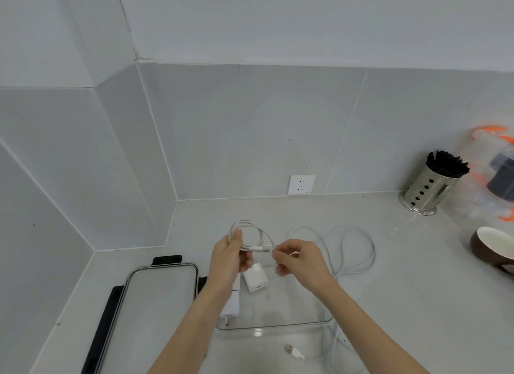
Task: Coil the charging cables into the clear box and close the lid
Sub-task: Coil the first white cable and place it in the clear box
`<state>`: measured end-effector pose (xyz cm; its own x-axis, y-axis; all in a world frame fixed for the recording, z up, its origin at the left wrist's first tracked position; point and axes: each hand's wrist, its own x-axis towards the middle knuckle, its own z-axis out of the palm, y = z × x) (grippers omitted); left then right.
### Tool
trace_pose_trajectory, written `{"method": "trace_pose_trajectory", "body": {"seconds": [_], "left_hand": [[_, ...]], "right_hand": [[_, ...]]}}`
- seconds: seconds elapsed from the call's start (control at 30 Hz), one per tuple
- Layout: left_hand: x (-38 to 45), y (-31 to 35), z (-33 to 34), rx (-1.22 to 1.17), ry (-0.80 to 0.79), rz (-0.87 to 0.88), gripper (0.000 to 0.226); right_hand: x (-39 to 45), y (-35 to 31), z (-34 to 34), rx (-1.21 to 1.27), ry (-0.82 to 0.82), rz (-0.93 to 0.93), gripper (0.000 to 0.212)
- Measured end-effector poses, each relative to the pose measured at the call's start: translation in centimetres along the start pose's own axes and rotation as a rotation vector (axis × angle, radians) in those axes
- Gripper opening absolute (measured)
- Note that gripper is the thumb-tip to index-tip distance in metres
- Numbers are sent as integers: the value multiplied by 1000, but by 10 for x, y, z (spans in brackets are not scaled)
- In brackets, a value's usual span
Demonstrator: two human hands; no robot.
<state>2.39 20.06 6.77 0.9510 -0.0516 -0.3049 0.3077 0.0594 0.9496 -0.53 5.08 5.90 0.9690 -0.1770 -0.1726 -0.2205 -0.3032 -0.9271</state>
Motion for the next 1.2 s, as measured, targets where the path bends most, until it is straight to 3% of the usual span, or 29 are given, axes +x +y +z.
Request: {"method": "trace_pose_trajectory", "body": {"seconds": [0.1, 0.3, 0.37, 0.47, 0.67, 0.87, 1.0, 1.2], "left_hand": [[-9, -5, 6, -33, -101, -42, 30], [-15, -8, 8, -3, -66, -98, 34], [-15, -9, 8, 28, -80, -129, 34], [-15, -10, 11, 34, -104, -173, 36], [-13, -7, 10, -4, -172, -224, 37], [-13, -5, 8, -38, -229, -302, 32], [-13, -9, 11, -140, -184, -301, 23], [-11, -16, 15, -121, -40, -146, 14]], "right_hand": [[-1, 1, 15, 303, -16, 102, 14], [1, -2, 16, 834, -109, 283, 32], [2, 2, 16, 727, -107, 265, 29], [2, 3, 19, 575, -30, 190, 9], [1, 6, 27, 636, 92, 176, 20], [2, 12, 28, 669, 140, 214, 16], [2, 11, 33, 663, 209, 176, 18], [-1, 8, 37, 623, 283, 105, 17]]}}
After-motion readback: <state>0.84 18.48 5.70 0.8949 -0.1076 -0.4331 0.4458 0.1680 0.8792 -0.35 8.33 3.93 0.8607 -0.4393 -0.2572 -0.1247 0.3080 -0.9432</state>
